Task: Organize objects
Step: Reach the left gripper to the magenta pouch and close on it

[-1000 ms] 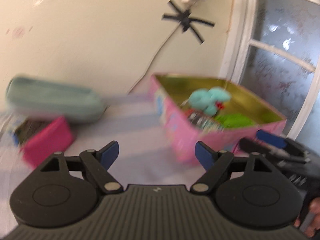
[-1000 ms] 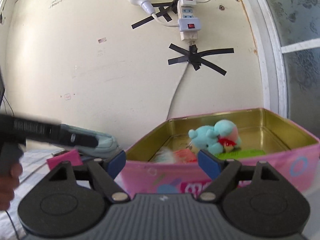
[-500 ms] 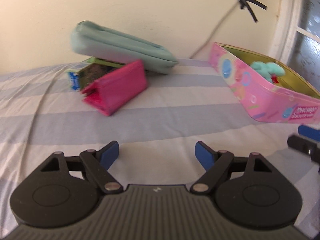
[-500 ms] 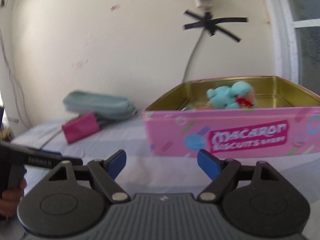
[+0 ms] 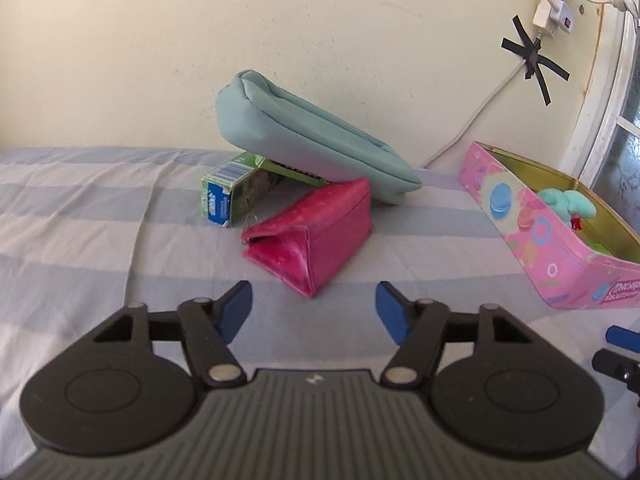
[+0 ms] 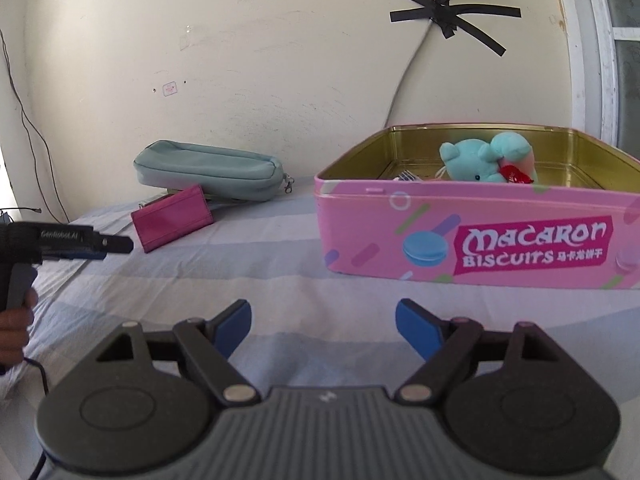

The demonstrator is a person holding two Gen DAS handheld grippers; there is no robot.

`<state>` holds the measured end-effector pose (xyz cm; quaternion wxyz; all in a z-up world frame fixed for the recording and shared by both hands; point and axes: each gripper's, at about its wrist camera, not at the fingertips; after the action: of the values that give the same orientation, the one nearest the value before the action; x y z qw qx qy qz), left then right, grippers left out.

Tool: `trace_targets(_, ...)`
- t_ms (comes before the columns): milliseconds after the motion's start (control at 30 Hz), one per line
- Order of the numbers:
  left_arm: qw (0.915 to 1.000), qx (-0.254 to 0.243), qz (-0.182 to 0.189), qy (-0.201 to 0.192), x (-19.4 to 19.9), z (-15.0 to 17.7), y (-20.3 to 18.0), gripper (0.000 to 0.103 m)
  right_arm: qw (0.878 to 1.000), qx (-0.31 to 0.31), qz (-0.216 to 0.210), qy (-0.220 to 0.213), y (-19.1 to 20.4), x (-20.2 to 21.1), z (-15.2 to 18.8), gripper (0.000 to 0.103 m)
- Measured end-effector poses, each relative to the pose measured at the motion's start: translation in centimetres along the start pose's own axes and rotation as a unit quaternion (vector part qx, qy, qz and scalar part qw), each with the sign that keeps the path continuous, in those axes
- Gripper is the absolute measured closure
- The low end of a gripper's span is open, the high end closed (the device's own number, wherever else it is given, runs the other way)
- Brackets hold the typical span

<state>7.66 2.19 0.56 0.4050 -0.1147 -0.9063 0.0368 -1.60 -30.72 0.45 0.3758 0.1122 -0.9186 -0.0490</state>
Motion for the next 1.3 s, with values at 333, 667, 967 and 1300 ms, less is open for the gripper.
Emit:
trace_targets(333,0.9997,-0.001,0.02,0.016,-3.3,-2.4,0.2,0.085,1.0,-0.003,-0.009,0.013,-0.2,-0.6,-0.2,0.02)
trace_targets(667,0.994,-0.036,0.099,0.029,2.5,3.5,0.7,0.093,1.0,0.02,-0.023,0.007,1.0,-0.3,-0.1,0.02)
trace_targets(967,0.9971,-0.015,0.074,0.011,9.4,10.4,5.7,0.093,0.975,0.047,-0.214,0.045,6.6,-2.8,-2.8,0.016)
trace_targets(1300,0.9954,-0.028,0.087,-0.027,10.7,10.3,3.9,0.089,0.959,0.162,-0.233,0.003,12.7,-5.0,-5.6,0.019)
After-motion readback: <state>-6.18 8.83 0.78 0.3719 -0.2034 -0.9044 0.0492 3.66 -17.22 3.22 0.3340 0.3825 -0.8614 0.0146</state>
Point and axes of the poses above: each gripper's, at about its wrist camera, not at the fingertips, and x roughly against the way its jaws point, y to its left, z to its underside, and after that the axes turned 13 degrees about y, right-handed
